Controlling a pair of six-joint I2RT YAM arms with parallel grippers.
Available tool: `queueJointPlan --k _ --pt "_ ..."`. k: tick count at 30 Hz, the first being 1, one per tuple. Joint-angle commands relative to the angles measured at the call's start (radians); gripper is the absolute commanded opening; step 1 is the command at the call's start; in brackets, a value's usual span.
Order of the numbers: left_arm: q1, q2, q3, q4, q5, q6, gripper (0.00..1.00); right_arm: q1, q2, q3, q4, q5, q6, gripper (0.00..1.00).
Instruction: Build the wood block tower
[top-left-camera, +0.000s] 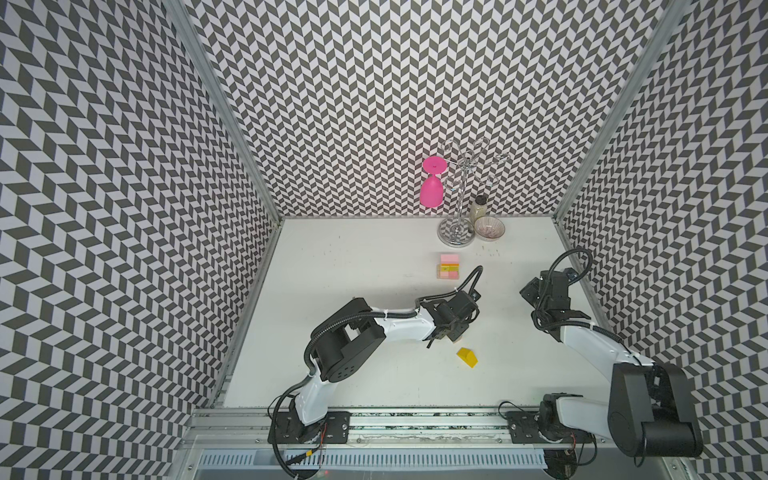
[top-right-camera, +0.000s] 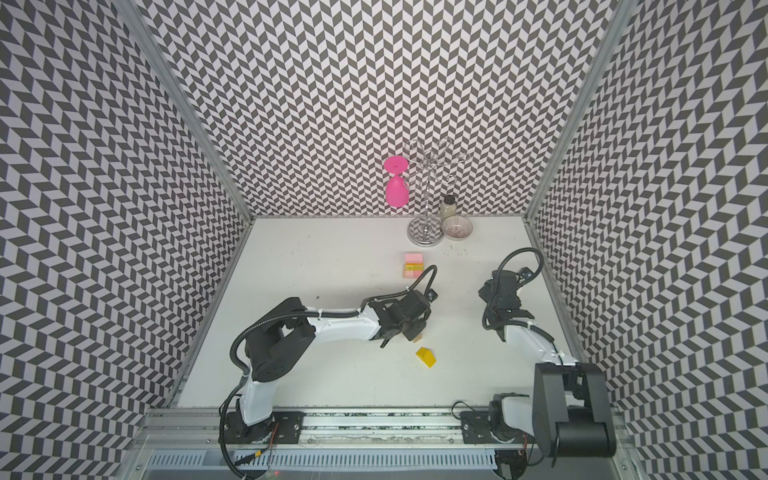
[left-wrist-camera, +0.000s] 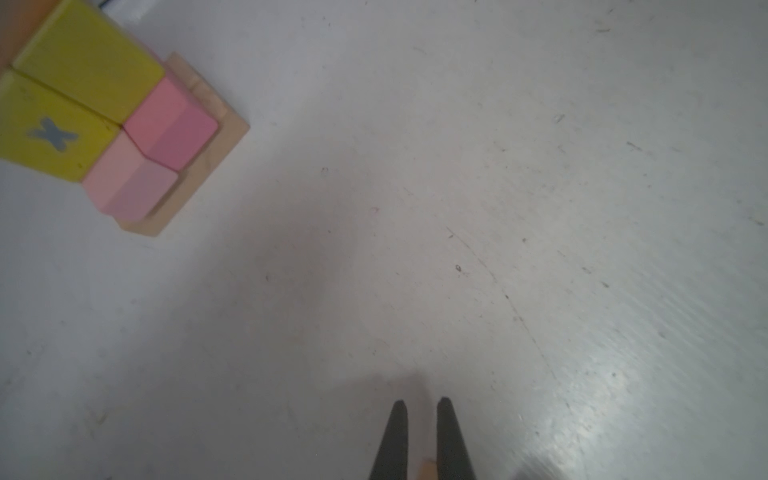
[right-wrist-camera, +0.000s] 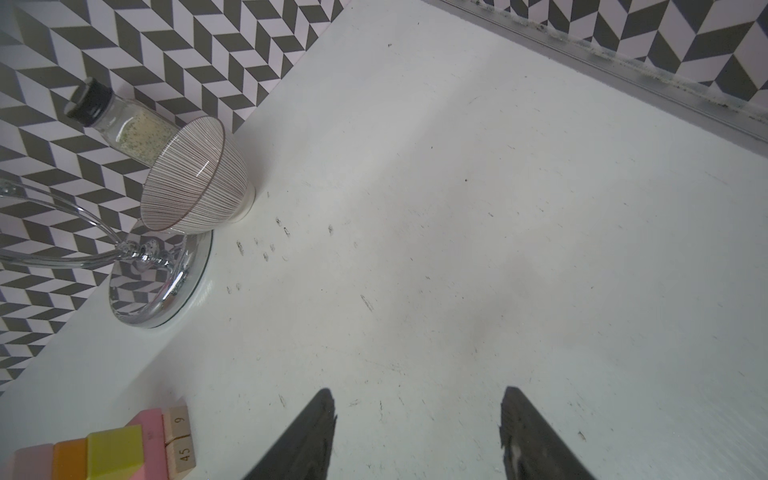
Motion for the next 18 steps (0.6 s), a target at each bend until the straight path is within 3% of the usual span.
queueJointPlan --k 1,15,18 --pt "0.007 -0.01 -0.016 -0.009 -0.034 -0.022 0.02 -0.004 -0.004 0.016 0.03 0.003 -0.006 0.64" --pt "0.193 -0.243 -0.349 0.073 -0.036 -0.185 0.0 -0.005 0.001 0.014 0.057 -0.065 -0.045 0.67" --pt "0.219 -0.28 -0.381 0.081 -0.046 -0.21 0.05 -0.004 -0.011 0.003 0.084 -0.106 -0.07 0.68"
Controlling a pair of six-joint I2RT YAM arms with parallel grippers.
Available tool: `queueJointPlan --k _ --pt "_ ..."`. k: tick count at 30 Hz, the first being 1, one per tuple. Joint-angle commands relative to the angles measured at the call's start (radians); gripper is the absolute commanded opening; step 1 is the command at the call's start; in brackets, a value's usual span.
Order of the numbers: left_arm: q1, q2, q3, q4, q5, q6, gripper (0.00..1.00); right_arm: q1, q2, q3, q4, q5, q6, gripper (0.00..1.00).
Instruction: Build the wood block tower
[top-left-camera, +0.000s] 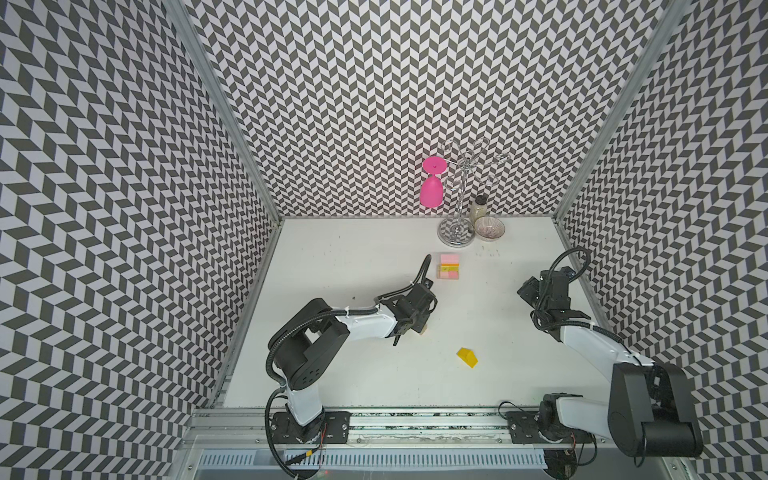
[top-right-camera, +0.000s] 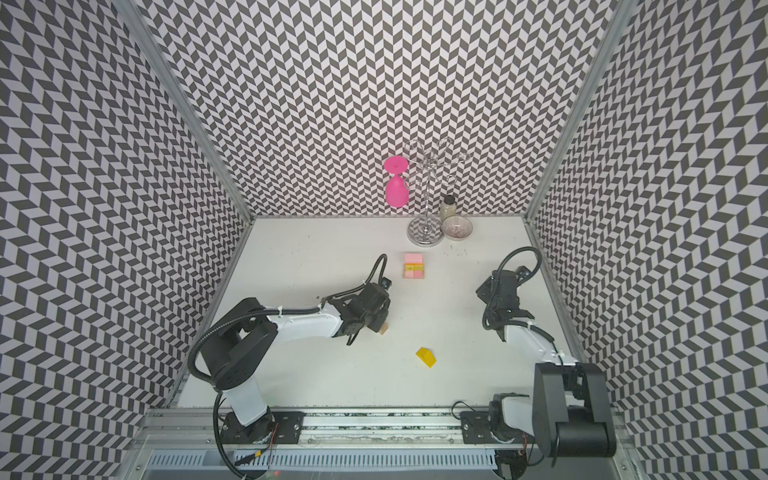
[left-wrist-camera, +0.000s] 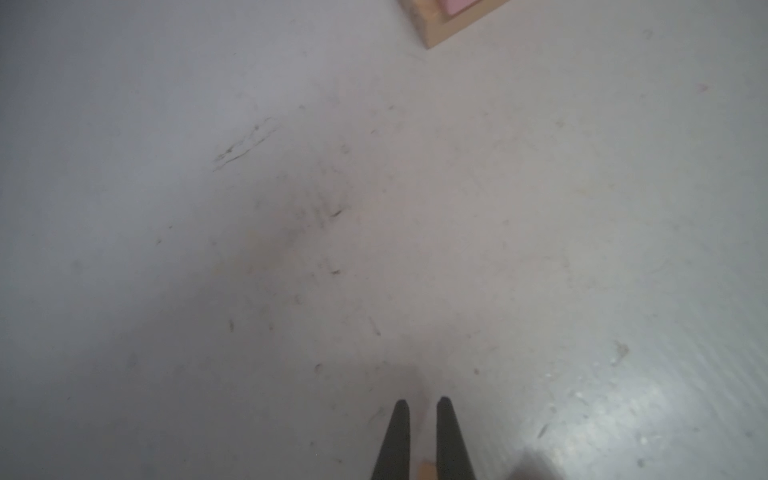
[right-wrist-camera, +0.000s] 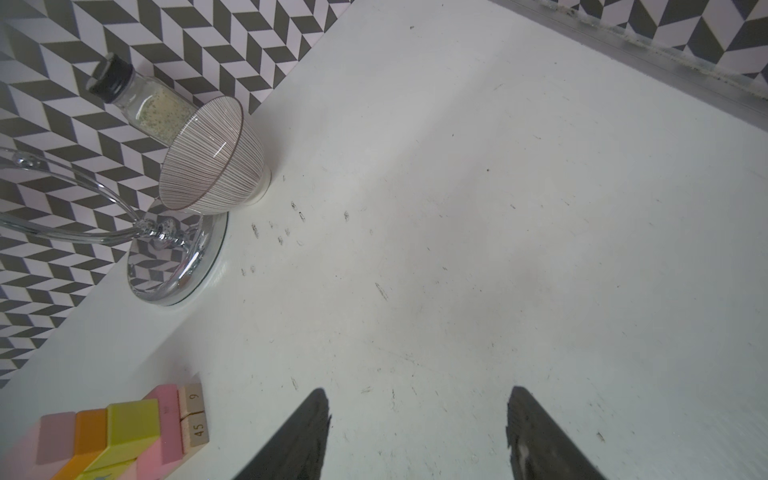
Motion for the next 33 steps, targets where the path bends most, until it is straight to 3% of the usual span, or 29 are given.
queueJointPlan --k 1,3,6,9,13,14,16,20,24,28,33 --pt "0.013 -0.034 -0.033 0.003 -0.028 -0.064 0.1 -0.003 -0.021 -0.007 0.09 -0.059 -0.04 0.71" --pt "0.015 -0.053 -0.034 -0.007 -0.046 -0.074 0.29 0.0 -0.052 -0.036 0.138 -0.103 -0.062 0.76" --pt "0.016 -0.089 -0.029 -0.012 -0.059 -0.08 0.47 0.024 -0.111 -0.102 0.269 -0.242 -0.117 0.77" --pt "0.016 -0.155 -0.041 -0.005 -0.106 -0.101 0.65 0.135 -0.199 -0.181 0.422 -0.311 -0.157 0.76" --pt "0.016 -0.335 -0.126 0.054 -0.215 -0.16 0.82 0.495 -0.291 -0.19 0.436 -0.04 -0.27 0.77" --pt "0.016 -0.398 -0.159 0.074 -0.251 -0.186 0.86 0.561 -0.3 -0.199 0.455 -0.01 -0.294 0.77" --pt "0.024 -0.553 -0.259 0.133 -0.329 -0.248 0.93 0.657 -0.306 -0.229 0.513 -0.063 -0.36 0.79" --pt "0.039 -0.856 -0.48 0.238 -0.437 -0.325 1.0 0.698 -0.251 -0.259 0.559 -0.257 -0.44 0.87" --pt "0.053 -1.135 -0.67 0.307 -0.442 -0.35 1.0 0.729 -0.106 -0.248 0.61 -0.3 -0.457 0.91" --pt "0.059 -1.343 -0.768 0.287 -0.455 -0.371 1.0 0.792 0.091 -0.161 0.568 -0.237 -0.508 0.9" --pt "0.061 -1.47 -0.809 0.247 -0.449 -0.384 1.0 0.879 0.28 -0.048 0.512 -0.145 -0.559 0.84"
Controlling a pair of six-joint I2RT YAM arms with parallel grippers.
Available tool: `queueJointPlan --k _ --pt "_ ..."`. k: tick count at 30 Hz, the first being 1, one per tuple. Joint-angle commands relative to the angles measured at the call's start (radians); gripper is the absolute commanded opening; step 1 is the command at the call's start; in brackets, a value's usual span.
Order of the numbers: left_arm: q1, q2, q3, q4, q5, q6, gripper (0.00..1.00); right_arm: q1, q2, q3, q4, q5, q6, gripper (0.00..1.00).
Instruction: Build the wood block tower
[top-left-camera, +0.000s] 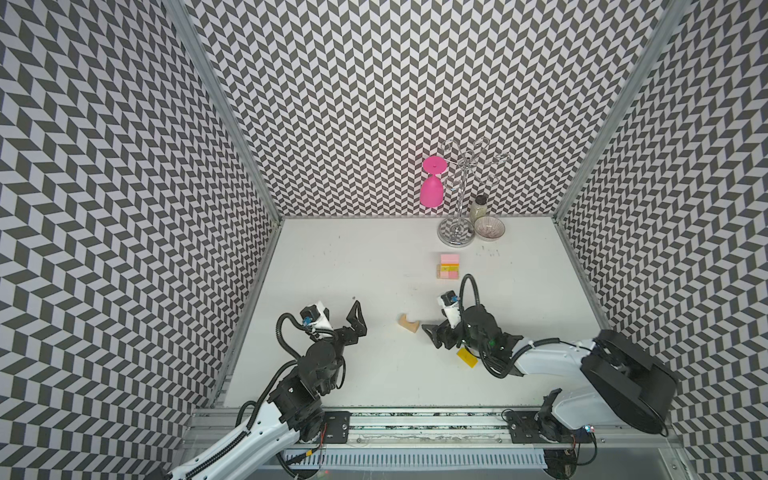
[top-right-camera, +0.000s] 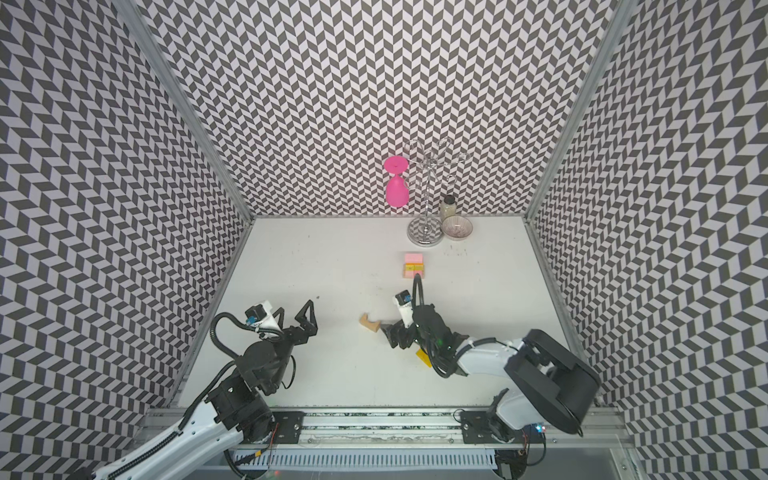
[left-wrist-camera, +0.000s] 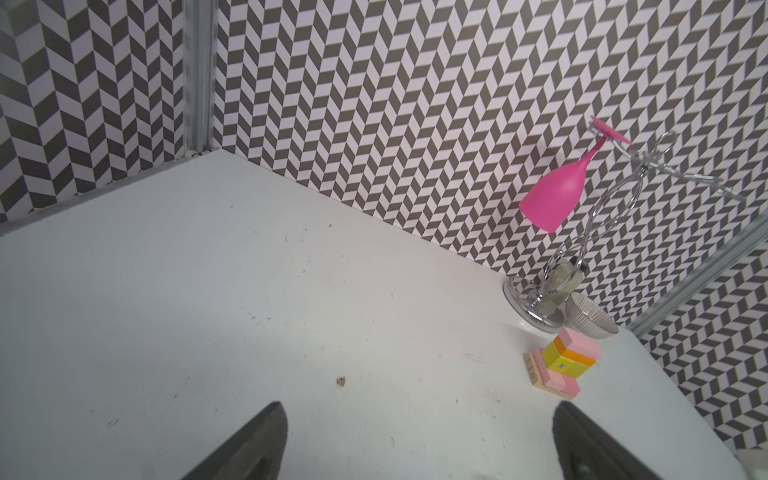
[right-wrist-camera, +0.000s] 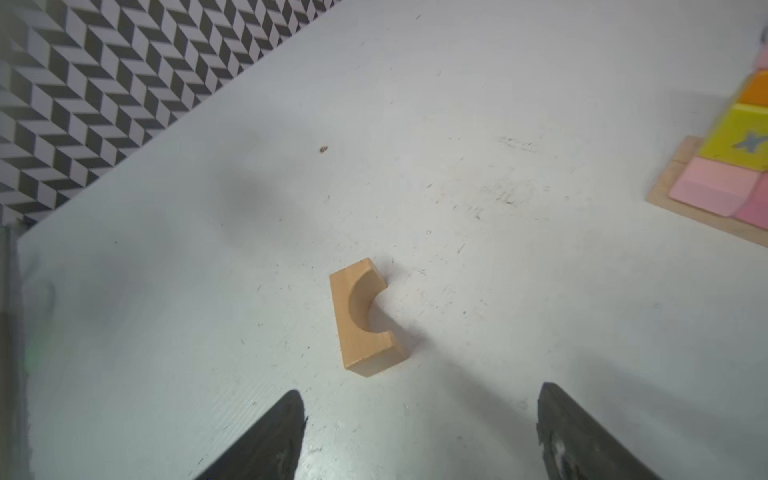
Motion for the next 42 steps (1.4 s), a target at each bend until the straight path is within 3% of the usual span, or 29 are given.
queueJointPlan --k 1,9,16,25,32,36,42 --pt "0.008 -0.049 -0.006 -0.012 -0.024 -0.04 1.0 0.045 0.077 0.072 0.002 0.061 -0.067 0.83" --pt "0.009 -0.023 -0.003 0.001 -0.033 -0.028 1.0 0.064 0.207 0.131 0.019 0.067 -0.083 0.79" --pt "0.013 0.065 0.02 0.024 -0.044 -0.044 1.0 0.067 0.289 0.198 -0.026 0.07 -0.101 0.57" --pt "0.028 0.201 0.048 0.072 0.037 -0.094 1.0 0.069 0.251 0.206 -0.087 0.042 -0.063 0.33" --pt "0.036 0.279 0.038 0.121 0.236 -0.343 1.0 0.067 0.181 0.244 -0.154 -0.09 0.111 0.29" --pt "0.036 0.318 -0.015 0.203 0.343 -0.55 1.0 0.064 0.159 0.235 -0.11 -0.179 0.196 0.28" --pt "0.036 0.349 -0.08 0.339 0.452 -0.71 1.0 0.058 0.16 0.236 -0.047 -0.257 0.277 0.26"
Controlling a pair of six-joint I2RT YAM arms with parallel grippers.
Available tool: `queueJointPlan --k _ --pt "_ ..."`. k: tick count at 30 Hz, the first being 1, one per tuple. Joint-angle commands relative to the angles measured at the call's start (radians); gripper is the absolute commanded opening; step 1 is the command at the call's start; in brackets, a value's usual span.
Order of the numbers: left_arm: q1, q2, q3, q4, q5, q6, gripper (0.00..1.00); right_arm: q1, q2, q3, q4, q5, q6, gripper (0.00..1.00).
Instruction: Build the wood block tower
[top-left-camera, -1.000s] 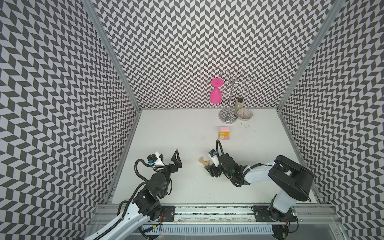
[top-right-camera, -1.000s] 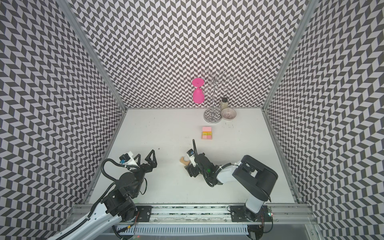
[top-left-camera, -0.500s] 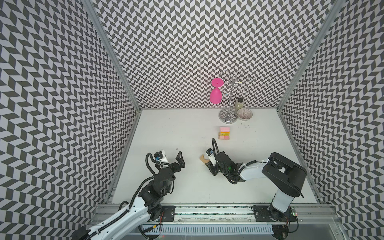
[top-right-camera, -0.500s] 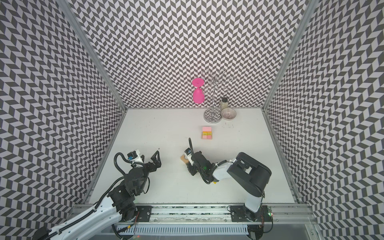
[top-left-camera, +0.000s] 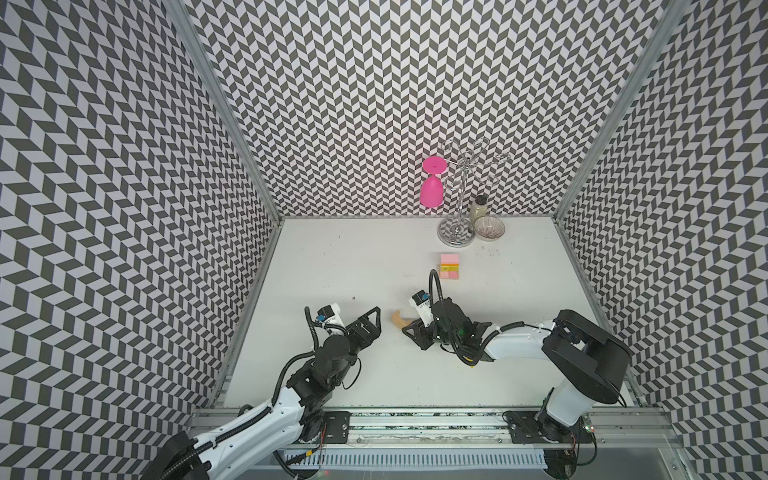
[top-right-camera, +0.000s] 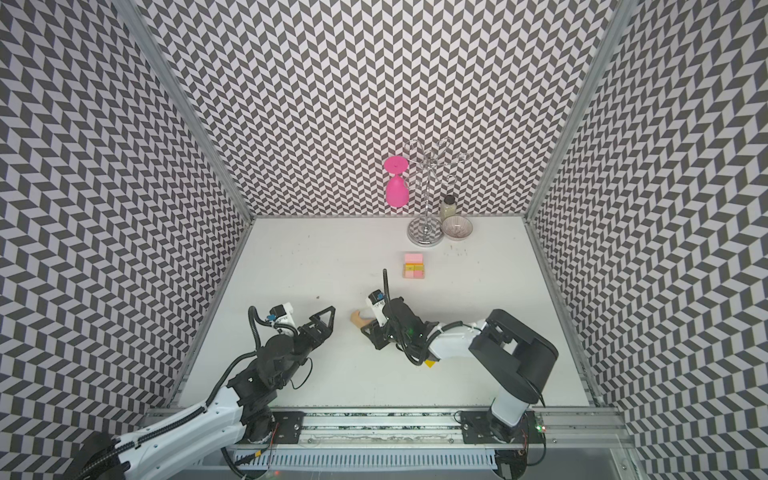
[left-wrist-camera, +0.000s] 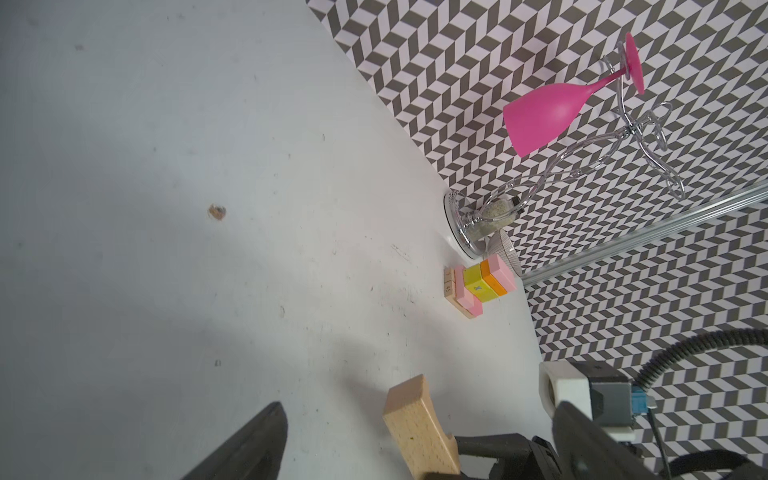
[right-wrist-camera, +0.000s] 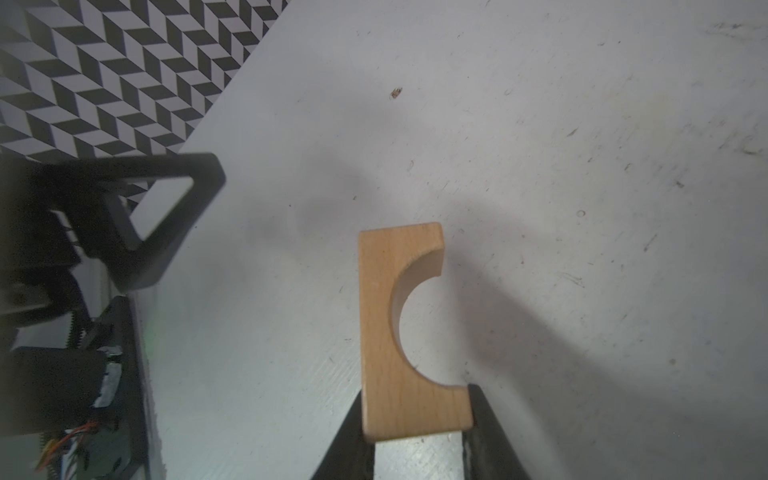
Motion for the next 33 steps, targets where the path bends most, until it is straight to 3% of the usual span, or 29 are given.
queueJointPlan --k 1,7,16,22,33 --pt "0.004 0.01 -0.019 0.103 0.087 -0.161 1.0 -0.007 -0.02 0.01 0.096 -0.092 0.081 0.25" --pt "0.003 0.069 -0.03 0.171 0.177 -0.207 1.0 -0.037 -0.008 0.004 0.155 -0.205 0.141 0.25" --pt "0.002 0.298 0.027 0.29 0.3 -0.233 1.0 -0.042 0.024 -0.004 0.234 -0.288 0.196 0.25" --pt "0.0 0.322 0.094 0.204 0.263 -0.215 0.98 -0.042 0.06 0.004 0.248 -0.303 0.206 0.25" --pt "0.001 0.404 0.149 0.156 0.27 -0.227 0.77 -0.044 0.063 0.001 0.267 -0.31 0.212 0.25"
